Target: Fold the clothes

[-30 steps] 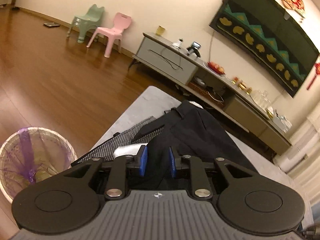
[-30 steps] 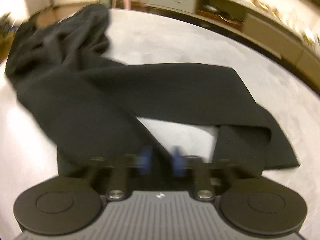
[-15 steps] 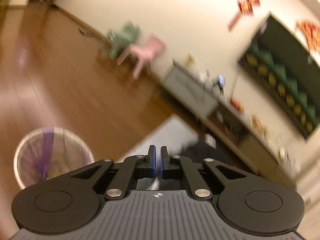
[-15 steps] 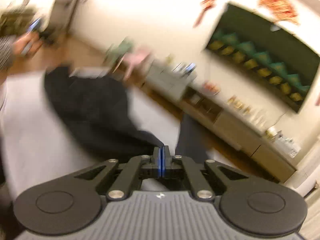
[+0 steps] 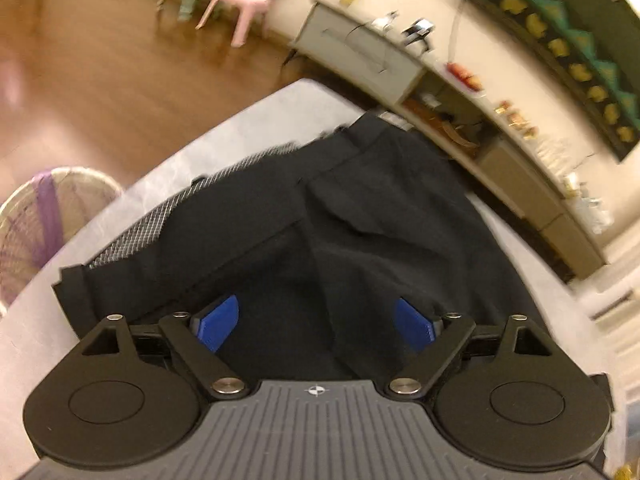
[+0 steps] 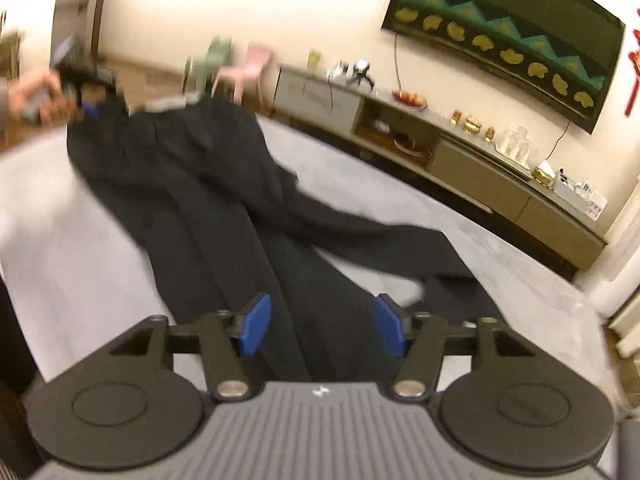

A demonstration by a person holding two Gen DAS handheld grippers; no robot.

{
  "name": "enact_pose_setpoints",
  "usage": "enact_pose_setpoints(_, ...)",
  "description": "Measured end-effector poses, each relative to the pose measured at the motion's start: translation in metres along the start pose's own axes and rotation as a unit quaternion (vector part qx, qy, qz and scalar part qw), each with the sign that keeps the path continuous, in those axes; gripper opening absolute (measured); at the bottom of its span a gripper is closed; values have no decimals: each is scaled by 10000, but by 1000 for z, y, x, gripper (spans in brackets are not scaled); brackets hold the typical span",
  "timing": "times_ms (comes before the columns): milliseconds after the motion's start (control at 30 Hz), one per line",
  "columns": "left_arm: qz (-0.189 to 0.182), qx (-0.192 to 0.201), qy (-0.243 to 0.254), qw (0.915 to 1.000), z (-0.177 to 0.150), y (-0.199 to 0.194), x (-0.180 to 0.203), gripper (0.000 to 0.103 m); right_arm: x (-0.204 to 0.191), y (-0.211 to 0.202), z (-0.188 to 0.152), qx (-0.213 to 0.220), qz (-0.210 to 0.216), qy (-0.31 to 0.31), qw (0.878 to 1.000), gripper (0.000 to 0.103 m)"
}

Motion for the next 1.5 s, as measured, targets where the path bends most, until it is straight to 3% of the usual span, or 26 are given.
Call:
enact_pose_setpoints(133,397,-131,158,9990,-3,29,6,83,25,36,-16,167,-12,1303,9913,68)
enact_pose_setpoints(167,491,-80,274,9984,-2,32,8,75,33,50,-24,52,-125,1651,9862,68)
enact_pose_setpoints(200,594,-15,398,9974,-1,35,11,64,42,64,-32,-231,-362,1819,9824,67)
enact_pose_setpoints(267,459,-9,375,9982,2,38,11,12,56,84,-42,-798,-863,1813,9764,67)
enact_pose_setpoints(300,370,-14,348,9987,4,39,10,6,61,88,-45,-875,-960,1818,9747,68)
enact_pose_setpoints(400,-30,286,294,9992,16,23,16,3,73,91,-49,-931,-949,2118,9682,79)
enact_pose_setpoints(467,-700,693,155,9950,29,-12,26,3,73,93,-48,-882,-756,2340,9653,83)
enact_pose_setpoints(600,-1853,1627,-59,9691,43,-107,22,2,59,100,-43,-825,-403,2234,9704,83)
enact_pose_setpoints(633,-2075,1867,-121,9602,42,-132,15,2,54,105,-43,-940,-390,2088,9727,79)
enact_pose_setpoints(667,-2093,1998,-222,9570,40,-149,-2,2,48,111,-45,-1118,-383,1949,9737,73)
enact_pose_setpoints(733,-1776,1844,-542,9651,31,-149,-38,1,44,120,-50,-1495,-405,1807,9713,26)
enact_pose_setpoints(833,-1109,1329,-997,9799,15,-124,-84,1,49,121,-54,-1645,-649,1754,9685,2)
enact_pose_setpoints(933,-823,966,-987,9870,3,-105,-96,1,63,114,-58,-1620,-1015,1988,9612,1)
enact_pose_setpoints(1133,-589,673,-773,9930,-6,-80,-75,2,93,86,-60,-1206,-1491,2762,9418,1)
enact_pose_setpoints(1200,-587,443,-702,9948,-10,-65,-59,14,101,79,-64,-1119,-1651,2956,9343,1)
enact_pose_setpoints(1233,-504,362,-645,9960,-11,-56,-53,32,104,75,-66,-1091,-1715,3034,9309,1)
enact_pose_setpoints(1267,-407,295,-580,9971,-11,-46,-47,57,107,72,-68,-1074,-1750,3147,9267,1)
enact_pose_setpoints(1333,-208,245,-447,9985,-13,-31,-35,79,114,69,-75,-1056,-1773,3450,9156,1)
enact_pose_setpoints(1500,-253,572,-590,9963,-6,-39,-23,81,132,66,-91,-1054,-1745,4184,8851,1)
Point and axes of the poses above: each gripper's, at about its wrist camera, not at the fingertips, and y roughly the way its jaws point, x to its right, z to its top, the point moved 4 cm from there along y, roughly the way its jaws point, and after that the axes turned 8 degrees about -z, right-handed, at the moved point
